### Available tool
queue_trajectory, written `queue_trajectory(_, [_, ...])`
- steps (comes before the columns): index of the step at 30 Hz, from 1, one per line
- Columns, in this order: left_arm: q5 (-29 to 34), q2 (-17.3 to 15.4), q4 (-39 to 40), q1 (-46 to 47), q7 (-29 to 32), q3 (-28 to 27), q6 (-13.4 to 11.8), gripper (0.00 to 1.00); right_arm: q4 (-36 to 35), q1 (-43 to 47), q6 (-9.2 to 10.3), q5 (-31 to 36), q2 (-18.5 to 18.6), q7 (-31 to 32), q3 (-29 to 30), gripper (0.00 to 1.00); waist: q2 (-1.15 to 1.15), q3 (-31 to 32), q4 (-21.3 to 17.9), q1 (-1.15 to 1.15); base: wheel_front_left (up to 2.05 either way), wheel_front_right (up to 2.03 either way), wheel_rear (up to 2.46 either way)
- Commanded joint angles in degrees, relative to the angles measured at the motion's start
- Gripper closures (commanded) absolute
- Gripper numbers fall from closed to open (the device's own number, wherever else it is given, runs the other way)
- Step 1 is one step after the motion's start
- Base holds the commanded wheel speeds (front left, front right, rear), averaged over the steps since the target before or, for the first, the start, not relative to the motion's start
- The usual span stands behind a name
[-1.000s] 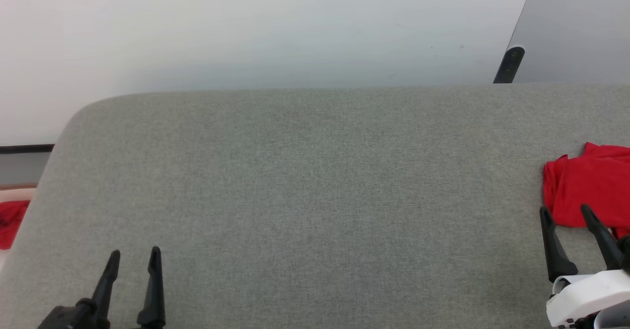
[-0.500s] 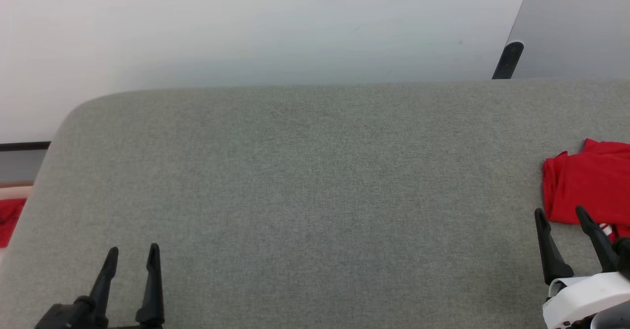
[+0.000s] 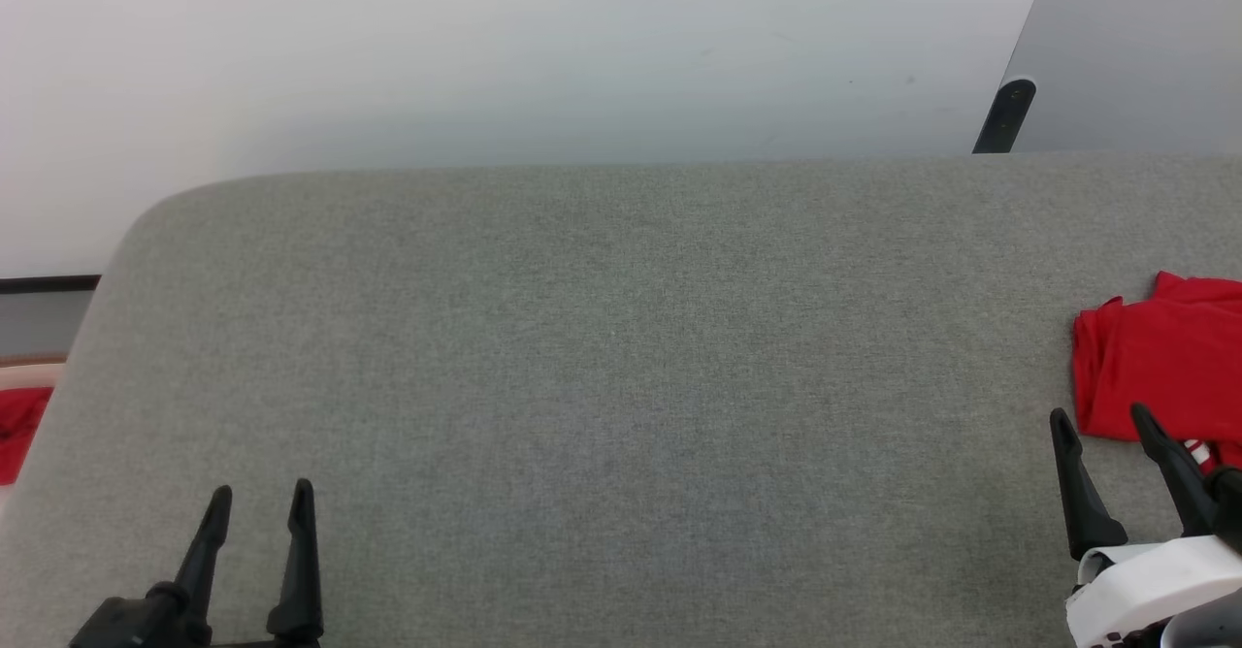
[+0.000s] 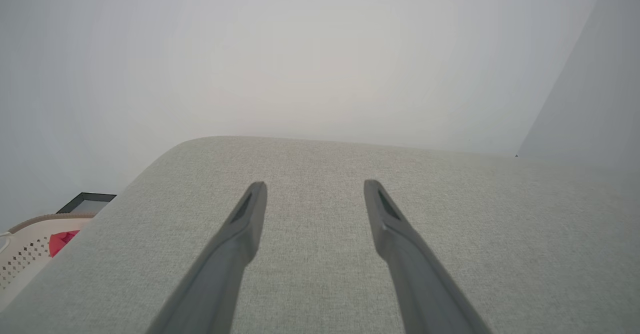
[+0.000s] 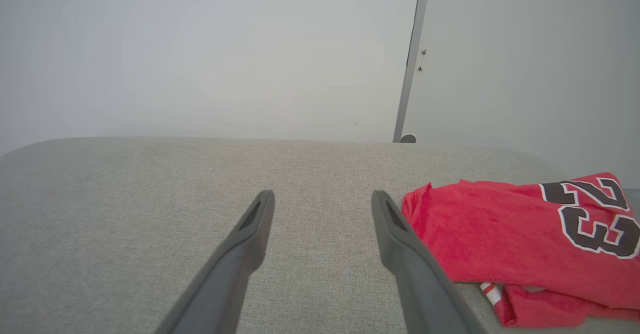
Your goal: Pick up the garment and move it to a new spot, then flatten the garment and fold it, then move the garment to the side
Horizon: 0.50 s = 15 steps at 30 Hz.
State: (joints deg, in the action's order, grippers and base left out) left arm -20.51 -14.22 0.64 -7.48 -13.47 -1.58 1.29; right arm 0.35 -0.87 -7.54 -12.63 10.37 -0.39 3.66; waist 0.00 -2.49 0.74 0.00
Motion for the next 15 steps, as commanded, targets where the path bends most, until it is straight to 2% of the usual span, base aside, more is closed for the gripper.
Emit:
queue_trajectory(1, [0.2, -0.1, -0.1, 0.1, -0.3, 0.1, -0.2, 0.0, -0.1, -0.5, 0.12, -0.2, 0.1, -0.2, 0.1, 0.0, 0.0, 0.0, 0.0, 0.0, 0.0, 0.0, 0.0])
queue_trajectory(15, [-0.4, -0.5, -0.6, 0.7, -0.5, 0.5, -0.5, 0.0, 0.3, -1.1, 0.12, 1.2, -1.0, -3.3, 0.6, 0.0, 0.0, 0.0, 0.0, 0.0, 0.0, 0.0, 0.0])
